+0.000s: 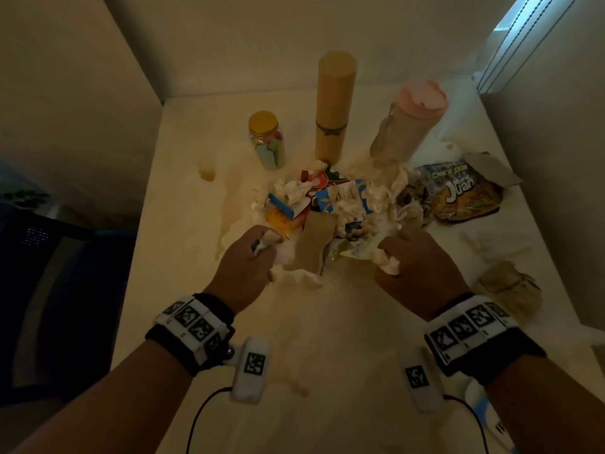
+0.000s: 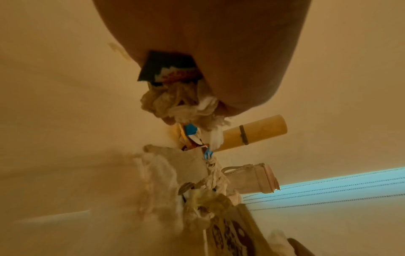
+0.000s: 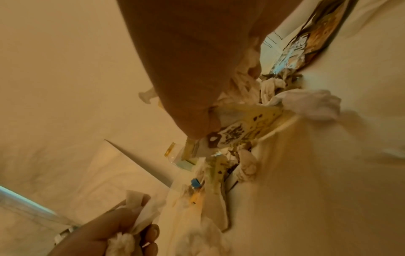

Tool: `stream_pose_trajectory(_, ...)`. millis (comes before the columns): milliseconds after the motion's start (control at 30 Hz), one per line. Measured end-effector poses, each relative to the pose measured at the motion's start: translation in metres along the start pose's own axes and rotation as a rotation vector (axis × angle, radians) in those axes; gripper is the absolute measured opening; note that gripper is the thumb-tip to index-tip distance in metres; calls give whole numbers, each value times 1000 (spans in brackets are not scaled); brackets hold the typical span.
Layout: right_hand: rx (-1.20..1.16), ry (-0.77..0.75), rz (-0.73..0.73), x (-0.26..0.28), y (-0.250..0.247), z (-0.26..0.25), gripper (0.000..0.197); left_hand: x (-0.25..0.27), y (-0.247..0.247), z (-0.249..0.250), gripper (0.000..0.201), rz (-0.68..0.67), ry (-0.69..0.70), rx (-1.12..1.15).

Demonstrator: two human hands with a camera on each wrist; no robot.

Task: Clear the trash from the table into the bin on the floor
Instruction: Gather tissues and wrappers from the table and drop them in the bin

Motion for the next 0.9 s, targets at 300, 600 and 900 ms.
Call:
stream_pose_trajectory(300,-143,46,148,11,-31,-4,17,-3,14,6,12,-55,67,-289)
stream_pose_trajectory(600,-289,130,234,12,-27,-1,32,9,69,-17,46,-305,205,-905)
stream_pose_trajectory(900,-253,193,-29,-13,1,-6,43,3,43,7,37,-110,114,-441)
Point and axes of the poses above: each hand's wrist, its own x-axis away from the middle knuckle, its own y-axis out of the palm, z = x × y, the point moved 4 cm from there along -x, towards the middle knuckle, and after that the axes turned 12 degrees about -y, right-handed, at the moved point
